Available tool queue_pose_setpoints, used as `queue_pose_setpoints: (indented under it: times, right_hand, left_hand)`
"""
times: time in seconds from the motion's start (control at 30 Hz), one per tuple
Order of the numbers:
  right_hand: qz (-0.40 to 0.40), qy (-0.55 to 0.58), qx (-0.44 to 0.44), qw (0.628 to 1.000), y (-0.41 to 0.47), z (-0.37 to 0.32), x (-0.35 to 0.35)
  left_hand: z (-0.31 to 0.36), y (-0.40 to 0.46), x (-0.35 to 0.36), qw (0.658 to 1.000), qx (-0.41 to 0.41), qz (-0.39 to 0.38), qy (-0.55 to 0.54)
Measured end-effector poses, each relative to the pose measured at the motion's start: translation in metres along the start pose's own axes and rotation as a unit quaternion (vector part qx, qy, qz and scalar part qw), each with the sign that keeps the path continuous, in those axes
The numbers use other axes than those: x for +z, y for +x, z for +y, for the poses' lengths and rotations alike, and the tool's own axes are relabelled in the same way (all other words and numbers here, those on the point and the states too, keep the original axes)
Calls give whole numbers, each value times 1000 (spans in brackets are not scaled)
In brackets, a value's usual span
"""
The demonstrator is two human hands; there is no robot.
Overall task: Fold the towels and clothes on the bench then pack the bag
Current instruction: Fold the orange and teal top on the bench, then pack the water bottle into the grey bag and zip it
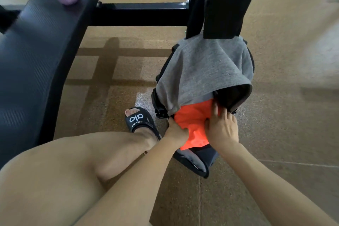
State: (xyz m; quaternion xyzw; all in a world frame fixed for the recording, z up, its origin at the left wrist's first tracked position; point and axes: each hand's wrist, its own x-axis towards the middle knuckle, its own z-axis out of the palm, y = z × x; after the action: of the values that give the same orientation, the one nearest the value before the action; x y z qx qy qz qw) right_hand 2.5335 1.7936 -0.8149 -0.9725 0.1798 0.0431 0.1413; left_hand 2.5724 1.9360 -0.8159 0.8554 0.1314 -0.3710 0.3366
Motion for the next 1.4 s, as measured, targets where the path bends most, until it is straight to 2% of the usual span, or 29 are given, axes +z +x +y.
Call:
queue_pose_setpoints:
  times: [0.07, 0.13, 0.2, 0.3, 0.4, 0.47, 0.57, 0.67, 0.77, 0.83, 0.93, 1.0, 1.17, 1.27, 1.4]
  right_hand:
    - [42, -36, -112, 992, -12, -3, 6]
    - [-15, -53, -157, 986, -23, -4, 9]
    - [-106, -101, -131, 981, -28, 3, 13]
    - [-153, -132, -100, 974, -36, 3, 7]
    - [-94, -111, -157, 977, -48, -29, -21]
    - [-29, -55, -201, 978, -52, -57, -49]
    - [9, 84, -246, 966, -43, -122, -104]
    - [7, 225, -261, 939, -13, -199, -142]
    - [-38, 316, -219, 922, 32, -277, -158]
    - [-76, 351, -194, 913, 68, -323, -162]
    - [-103, 327, -203, 917, 126, -378, -156]
    - [-113, 338, -186, 916, 164, -412, -144]
    - [-78, 406, -132, 901, 254, -482, -96]
    - [-37, 443, -99, 890, 291, -508, -67]
    - [7, 460, -90, 883, 337, -536, -35]
  left_hand:
    - [-5, -9, -5, 993, 51, -13, 110]
    - [-11, -22, -12, 966, 99, -37, 235]
    - [-18, -32, -25, 933, 120, -74, 330]
    - [-22, -50, -48, 918, 122, -119, 358]
    - [-7, -70, -79, 916, 129, -142, 351]
    - [7, -83, -110, 920, 163, -107, 340]
    - [15, -97, -178, 935, 217, 22, 280]
    - [9, -106, -252, 925, 254, 174, 222]
    - [-6, -106, -317, 909, 253, 268, 194]
    - [-24, -96, -349, 909, 217, 290, 207]
    - [-49, -70, -376, 908, 141, 297, 261]
    - [-59, -46, -389, 904, 124, 312, 266]
    - [-69, 27, -418, 891, 125, 351, 260]
    - [-79, 63, -424, 861, 169, 384, 288]
    - [-93, 86, -412, 849, 205, 436, 218]
